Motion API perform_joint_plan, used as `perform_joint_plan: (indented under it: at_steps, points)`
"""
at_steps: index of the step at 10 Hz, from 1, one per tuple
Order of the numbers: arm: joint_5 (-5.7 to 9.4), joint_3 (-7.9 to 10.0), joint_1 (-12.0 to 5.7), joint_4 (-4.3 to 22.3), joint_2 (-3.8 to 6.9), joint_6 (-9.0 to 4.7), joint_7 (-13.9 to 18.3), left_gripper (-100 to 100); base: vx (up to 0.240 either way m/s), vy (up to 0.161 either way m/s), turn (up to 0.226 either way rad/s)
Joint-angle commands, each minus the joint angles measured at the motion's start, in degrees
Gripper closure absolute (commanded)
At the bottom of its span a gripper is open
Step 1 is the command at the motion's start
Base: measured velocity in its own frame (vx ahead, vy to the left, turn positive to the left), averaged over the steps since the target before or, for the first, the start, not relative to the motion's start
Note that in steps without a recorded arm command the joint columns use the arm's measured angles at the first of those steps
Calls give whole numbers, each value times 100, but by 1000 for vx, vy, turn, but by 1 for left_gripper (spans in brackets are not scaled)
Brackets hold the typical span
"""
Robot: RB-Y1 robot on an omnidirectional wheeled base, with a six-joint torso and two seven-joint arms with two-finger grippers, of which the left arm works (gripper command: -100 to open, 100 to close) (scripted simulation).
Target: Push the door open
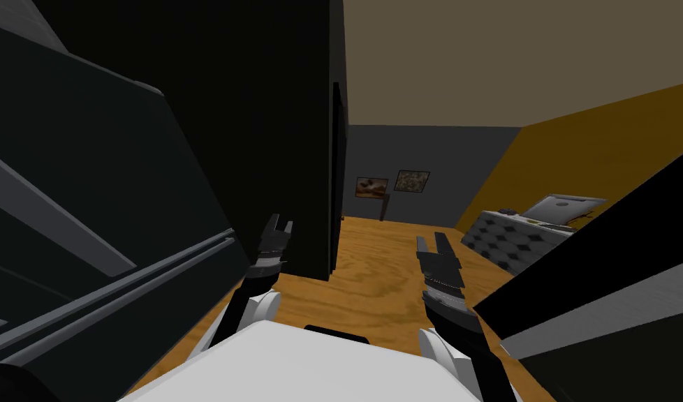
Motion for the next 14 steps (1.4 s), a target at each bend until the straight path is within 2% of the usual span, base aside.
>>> perform_joint_plan:
  at_steps: [1, 3, 6, 8, 11, 13, 14]
  points:
    - [58, 133, 38, 195, 58, -68, -35, -100, 180, -199, 123]
    - [91, 222, 17, 329, 85, -86, -60, -100, 121, -121, 76]
    - [200, 510, -54, 764, 166, -147, -143, -100, 131, -123, 125]
    - [241, 619, -84, 930, 192, -170, -175, -100, 123, -154, 84]
    - [346, 897, -164, 1358, 257, -229, -257, -100, 108, -131, 116]
    - [393, 1021, -204, 1549, 281, -255, -293, -100, 93, -112, 105]
    - [440, 1144, -244, 1740, 305, -282, -330, -100, 88, -114, 137]
